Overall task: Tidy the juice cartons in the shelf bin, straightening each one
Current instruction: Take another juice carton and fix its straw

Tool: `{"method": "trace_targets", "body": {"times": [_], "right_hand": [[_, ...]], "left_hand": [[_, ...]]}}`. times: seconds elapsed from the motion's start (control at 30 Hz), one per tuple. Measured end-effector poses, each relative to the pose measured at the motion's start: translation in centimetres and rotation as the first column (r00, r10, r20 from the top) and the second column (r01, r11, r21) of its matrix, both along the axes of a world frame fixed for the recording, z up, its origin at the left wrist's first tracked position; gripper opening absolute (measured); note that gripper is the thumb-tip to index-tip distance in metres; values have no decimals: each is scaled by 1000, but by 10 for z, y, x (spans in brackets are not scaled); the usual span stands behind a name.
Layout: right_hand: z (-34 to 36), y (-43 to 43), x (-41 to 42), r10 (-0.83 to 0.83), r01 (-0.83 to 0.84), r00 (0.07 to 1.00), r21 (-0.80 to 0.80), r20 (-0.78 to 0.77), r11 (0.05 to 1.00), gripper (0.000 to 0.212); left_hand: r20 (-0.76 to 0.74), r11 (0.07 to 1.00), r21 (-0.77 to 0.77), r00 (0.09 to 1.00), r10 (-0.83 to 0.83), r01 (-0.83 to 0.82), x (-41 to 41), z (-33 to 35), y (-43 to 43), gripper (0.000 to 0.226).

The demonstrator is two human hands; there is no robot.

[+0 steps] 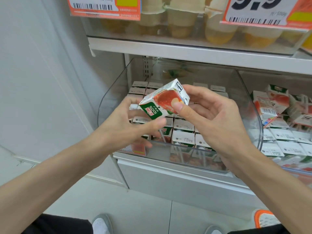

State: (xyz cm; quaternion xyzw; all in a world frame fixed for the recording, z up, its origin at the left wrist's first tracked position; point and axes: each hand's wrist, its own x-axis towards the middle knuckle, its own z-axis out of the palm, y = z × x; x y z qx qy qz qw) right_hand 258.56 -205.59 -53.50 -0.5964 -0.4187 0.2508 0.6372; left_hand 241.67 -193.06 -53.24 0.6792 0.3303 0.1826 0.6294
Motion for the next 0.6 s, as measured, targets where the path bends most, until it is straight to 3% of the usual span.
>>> {"method": "trace_targets", "body": {"times": [0.1,0.2,0.3,0.47,0.53,0.6], "right_hand": [[2,0,0,13,-13,998,0,-61,1000,32],[2,-1,-2,19,-22,996,-32,-86,999,29],[4,0,0,-16,6,992,-77,-127,997,33],[5,1,2,-64,38,972,-119,-224,992,33],[5,2,2,-82,42,962,-154,-261,987,27],[5,3,2,-79,19,953,-202,-293,979,24]], "left_hand": [[31,965,260,999,31,-38,-1,-4,5,60],[52,918,396,999,3,-23,-1,-6,12,52],[72,920,391,997,2,-30,-1,-9,14,50],[137,938,347,988,-69,17,-1,-9,14,73],[125,915,398,985,-120,61,-1,-10,12,80],[126,885,463,985,-119,48,1,-10,10,73]]}}
